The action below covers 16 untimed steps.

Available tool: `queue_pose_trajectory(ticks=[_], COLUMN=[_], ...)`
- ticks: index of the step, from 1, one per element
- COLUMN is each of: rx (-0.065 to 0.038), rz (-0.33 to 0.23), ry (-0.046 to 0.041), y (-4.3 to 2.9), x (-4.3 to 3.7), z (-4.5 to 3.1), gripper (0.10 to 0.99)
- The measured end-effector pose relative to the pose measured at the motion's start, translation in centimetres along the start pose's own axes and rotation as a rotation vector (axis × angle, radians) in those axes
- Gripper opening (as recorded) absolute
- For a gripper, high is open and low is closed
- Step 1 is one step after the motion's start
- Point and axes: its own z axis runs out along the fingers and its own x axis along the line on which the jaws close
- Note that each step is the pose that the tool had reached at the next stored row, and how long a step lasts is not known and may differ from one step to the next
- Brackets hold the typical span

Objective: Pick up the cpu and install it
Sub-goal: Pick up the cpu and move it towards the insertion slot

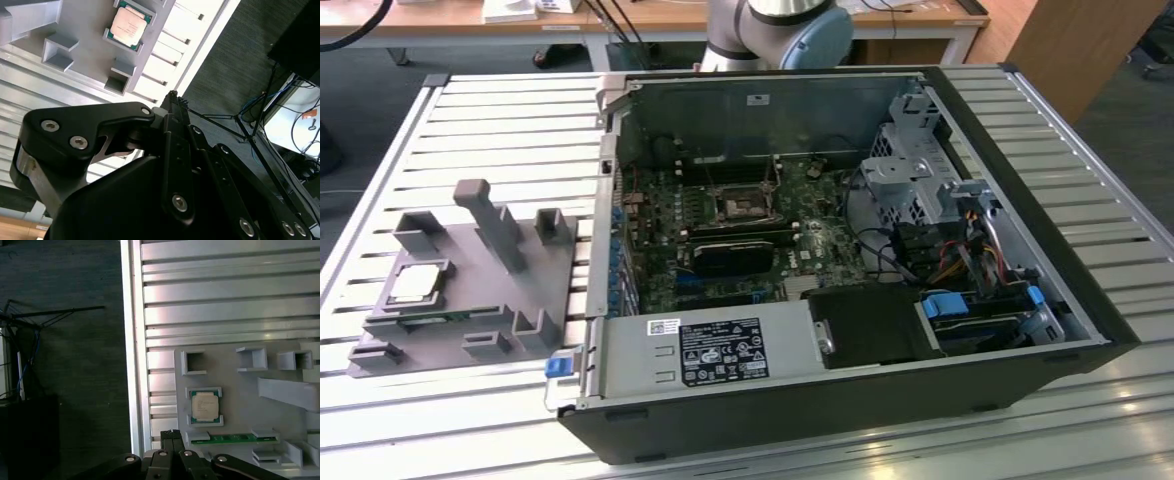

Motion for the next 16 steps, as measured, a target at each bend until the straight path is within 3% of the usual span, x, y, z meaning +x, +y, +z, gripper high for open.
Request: queue_pose_trajectory(ticks=[14,15,16], rx=[0.0,0.0,0.0], rz=[0.0,0.0,0.0], ry=[-0.0001,-0.0002,0.0], y=[0.02,0.01,0.01], x=[-0.14,-0.15,-0.16], z=[0.01,0.01,0.01], gripper=[0.114,0.173,0.173])
